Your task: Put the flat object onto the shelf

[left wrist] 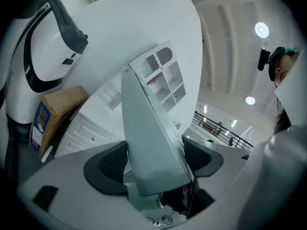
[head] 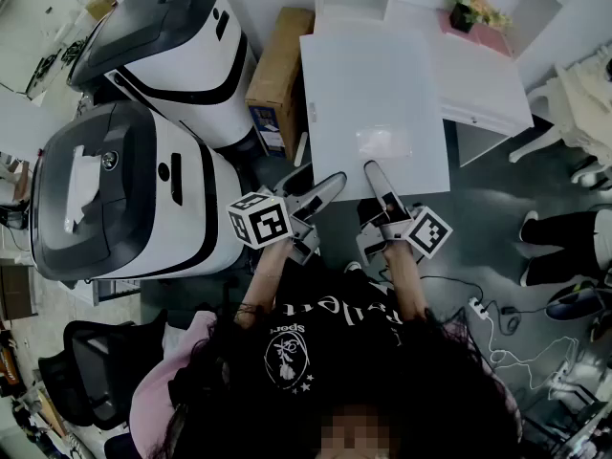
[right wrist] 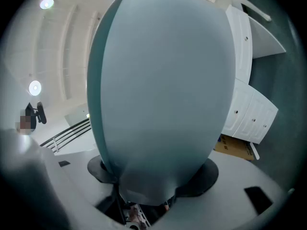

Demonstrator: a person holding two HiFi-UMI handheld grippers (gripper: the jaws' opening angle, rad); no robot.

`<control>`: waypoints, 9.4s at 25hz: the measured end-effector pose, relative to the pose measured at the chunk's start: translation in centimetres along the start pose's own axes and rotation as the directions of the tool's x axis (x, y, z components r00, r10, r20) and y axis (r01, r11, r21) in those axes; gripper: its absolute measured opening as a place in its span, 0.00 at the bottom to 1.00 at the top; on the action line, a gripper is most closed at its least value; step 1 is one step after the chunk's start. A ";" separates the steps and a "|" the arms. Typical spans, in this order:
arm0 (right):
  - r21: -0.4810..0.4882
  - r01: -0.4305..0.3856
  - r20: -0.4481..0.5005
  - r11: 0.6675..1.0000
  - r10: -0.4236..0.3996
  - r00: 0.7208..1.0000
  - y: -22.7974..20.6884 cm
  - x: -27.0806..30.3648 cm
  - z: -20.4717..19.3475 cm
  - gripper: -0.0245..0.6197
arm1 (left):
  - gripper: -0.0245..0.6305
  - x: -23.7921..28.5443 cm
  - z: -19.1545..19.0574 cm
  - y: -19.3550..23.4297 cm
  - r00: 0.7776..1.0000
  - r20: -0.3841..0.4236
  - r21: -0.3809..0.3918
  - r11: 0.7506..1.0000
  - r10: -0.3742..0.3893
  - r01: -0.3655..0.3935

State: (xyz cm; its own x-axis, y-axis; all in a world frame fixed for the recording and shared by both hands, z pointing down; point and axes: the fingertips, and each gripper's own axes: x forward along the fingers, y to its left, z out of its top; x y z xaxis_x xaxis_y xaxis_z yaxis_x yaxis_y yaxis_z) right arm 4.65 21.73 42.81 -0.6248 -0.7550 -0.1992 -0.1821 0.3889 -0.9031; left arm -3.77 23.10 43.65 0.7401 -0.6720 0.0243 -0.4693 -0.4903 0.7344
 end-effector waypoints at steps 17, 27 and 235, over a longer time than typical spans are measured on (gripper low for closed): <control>-0.006 0.006 0.034 1.000 -0.006 0.999 -0.8 5.3 -1.7 0.53 | 0.62 -0.7 4.1 4.1 0.999 -0.020 0.007 0.999 -0.044 0.044; 0.000 0.057 0.051 0.998 -0.057 0.997 -2.3 7.0 -2.7 0.53 | 0.62 -0.7 5.0 6.7 0.997 -0.054 -0.025 0.998 -0.063 0.062; -0.463 0.078 -0.280 0.883 -0.229 0.933 -21.7 39.4 32.3 0.53 | 0.63 43.4 30.4 25.9 0.984 0.027 0.400 0.900 0.178 -0.174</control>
State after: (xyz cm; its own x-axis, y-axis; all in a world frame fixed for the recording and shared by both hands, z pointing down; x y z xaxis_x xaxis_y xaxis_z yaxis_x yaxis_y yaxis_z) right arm 8.46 -33.52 42.27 -0.7533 -0.6453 0.1270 -0.5607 0.5291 -0.6369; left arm 1.57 -35.62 43.10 0.6315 -0.7633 0.1365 -0.7437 -0.5465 0.3850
